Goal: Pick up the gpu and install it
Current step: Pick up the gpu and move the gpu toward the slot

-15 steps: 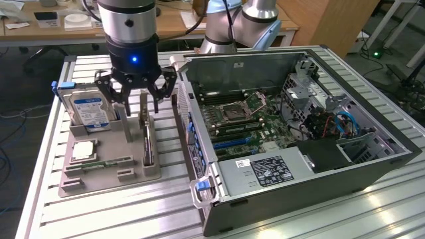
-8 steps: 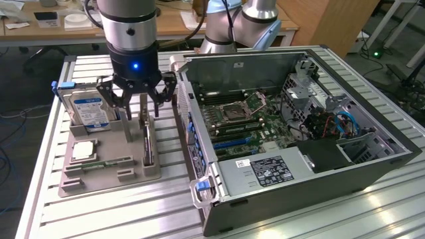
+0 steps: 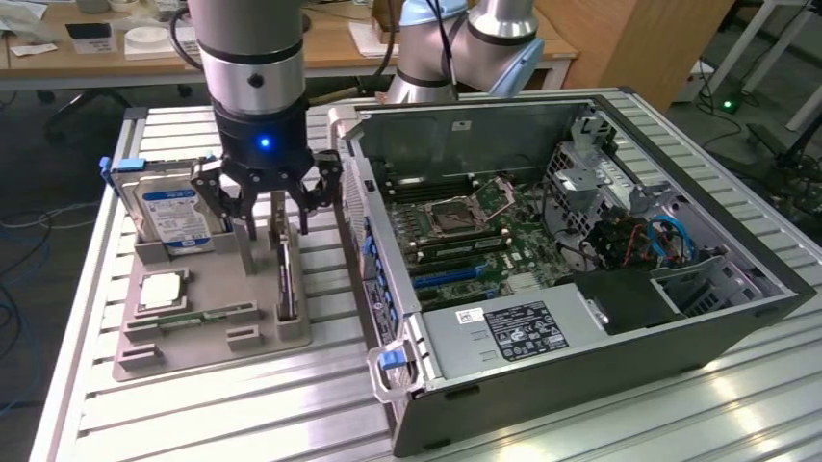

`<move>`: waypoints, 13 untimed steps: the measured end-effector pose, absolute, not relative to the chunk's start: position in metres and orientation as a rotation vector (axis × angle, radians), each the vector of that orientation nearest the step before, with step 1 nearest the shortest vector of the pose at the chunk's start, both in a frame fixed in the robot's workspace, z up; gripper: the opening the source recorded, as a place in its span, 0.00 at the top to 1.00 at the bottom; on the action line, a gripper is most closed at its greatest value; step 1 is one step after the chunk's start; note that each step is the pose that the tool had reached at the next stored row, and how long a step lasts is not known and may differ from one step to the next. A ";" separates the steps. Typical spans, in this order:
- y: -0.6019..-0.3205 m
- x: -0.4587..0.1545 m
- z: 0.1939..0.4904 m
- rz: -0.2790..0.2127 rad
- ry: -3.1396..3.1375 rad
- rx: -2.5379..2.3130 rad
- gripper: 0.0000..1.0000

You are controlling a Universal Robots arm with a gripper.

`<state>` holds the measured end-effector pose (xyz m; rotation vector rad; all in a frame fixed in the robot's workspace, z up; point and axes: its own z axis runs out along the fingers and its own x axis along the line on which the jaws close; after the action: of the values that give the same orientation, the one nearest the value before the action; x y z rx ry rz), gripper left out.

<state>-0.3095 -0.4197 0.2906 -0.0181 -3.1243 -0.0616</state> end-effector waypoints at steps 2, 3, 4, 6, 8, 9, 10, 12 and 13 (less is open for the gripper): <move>-0.420 -0.310 0.289 -0.061 -3.124 -0.019 0.40; -0.420 -0.310 0.289 -0.061 -3.124 -0.019 0.40; -0.420 -0.310 0.289 -0.061 -3.124 -0.019 0.40; -0.420 -0.310 0.289 -0.061 -3.124 -0.019 0.40; -0.421 -0.310 0.287 -0.061 -3.124 -0.019 0.40; -0.421 -0.310 0.286 -0.061 -3.124 -0.019 0.40; -0.421 -0.310 0.284 -0.061 -3.124 -0.019 0.40; -0.421 -0.310 0.280 -0.061 -3.124 -0.020 0.40; -0.421 -0.310 0.278 -0.061 -3.124 -0.020 0.40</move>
<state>-0.3096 -0.4215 0.2785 -0.0195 -3.1242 -0.0609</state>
